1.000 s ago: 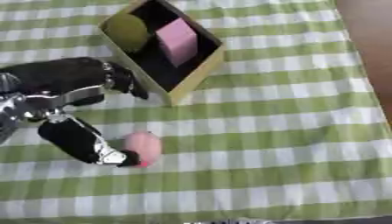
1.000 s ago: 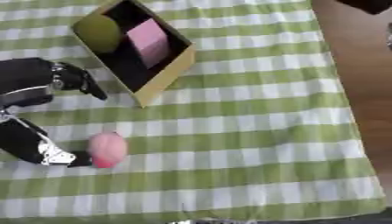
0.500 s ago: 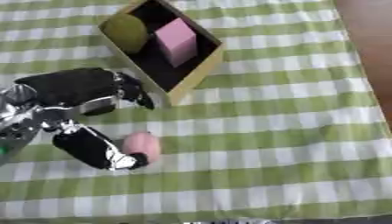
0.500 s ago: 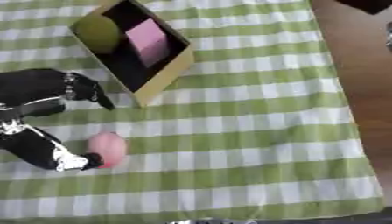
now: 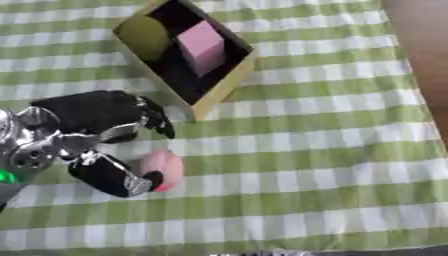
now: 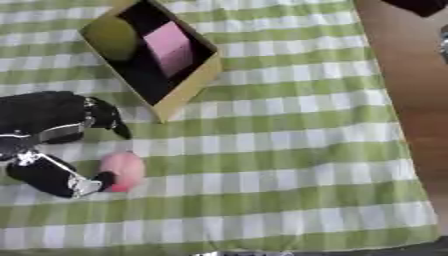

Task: Pick up objects on the table and place them in the box.

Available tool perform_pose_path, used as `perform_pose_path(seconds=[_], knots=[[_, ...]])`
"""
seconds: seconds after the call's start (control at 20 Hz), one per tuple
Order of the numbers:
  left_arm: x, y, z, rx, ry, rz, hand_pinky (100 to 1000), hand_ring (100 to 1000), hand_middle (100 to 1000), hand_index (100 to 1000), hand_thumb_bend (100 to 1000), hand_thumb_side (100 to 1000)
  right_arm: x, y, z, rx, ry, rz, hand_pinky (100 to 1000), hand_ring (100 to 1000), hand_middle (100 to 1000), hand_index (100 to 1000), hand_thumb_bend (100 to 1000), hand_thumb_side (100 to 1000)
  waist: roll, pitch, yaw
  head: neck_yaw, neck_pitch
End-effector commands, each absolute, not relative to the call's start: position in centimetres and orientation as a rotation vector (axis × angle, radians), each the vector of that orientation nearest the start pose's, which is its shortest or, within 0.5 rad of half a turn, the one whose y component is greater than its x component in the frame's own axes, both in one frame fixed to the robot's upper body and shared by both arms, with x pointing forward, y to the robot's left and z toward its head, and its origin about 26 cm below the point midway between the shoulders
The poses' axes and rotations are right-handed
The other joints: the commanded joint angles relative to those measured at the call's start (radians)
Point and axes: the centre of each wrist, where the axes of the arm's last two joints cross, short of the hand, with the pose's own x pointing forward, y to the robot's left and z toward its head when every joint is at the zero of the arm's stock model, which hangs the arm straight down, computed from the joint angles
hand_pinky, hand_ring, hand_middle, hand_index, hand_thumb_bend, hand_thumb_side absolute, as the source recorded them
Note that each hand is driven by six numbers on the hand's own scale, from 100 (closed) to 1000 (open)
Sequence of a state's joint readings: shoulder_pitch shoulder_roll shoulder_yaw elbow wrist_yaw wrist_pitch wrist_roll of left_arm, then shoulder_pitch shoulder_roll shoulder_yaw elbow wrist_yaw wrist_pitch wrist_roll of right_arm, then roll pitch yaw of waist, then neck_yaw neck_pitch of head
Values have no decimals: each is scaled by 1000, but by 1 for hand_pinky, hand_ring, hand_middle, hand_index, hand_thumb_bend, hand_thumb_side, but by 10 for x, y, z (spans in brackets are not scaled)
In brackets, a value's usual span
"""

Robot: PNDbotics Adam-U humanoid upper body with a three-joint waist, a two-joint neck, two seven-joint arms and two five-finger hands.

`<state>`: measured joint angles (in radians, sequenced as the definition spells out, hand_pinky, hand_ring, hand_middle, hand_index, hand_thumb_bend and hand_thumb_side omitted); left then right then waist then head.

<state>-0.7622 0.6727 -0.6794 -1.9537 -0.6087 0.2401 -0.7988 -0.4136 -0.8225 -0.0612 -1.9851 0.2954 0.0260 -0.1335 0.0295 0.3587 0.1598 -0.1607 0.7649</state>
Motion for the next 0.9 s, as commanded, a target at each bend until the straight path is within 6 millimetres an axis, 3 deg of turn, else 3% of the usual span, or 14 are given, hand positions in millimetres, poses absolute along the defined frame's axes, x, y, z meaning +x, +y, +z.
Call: perform_pose_path(seconds=[0.05,0.6,0.9], knots=[[302,143,235,536,-1308,-2123,814,775,725,826,327,348,288,-324,308,1457,3134,-1034,893,846,800,872,100,482,6,-34,-3,-2,5],[320,147,218,589,-1196,-2168,822,782,735,831,347,371,289,-323,307,1437,3145,-1036,894,846,799,873,100,493,9,-30,-8,-2,5],[328,149,209,640,-1184,-2181,800,761,706,804,310,362,289,-323,306,1427,3153,-1034,894,846,799,873,100,492,7,-29,-9,-2,5]])
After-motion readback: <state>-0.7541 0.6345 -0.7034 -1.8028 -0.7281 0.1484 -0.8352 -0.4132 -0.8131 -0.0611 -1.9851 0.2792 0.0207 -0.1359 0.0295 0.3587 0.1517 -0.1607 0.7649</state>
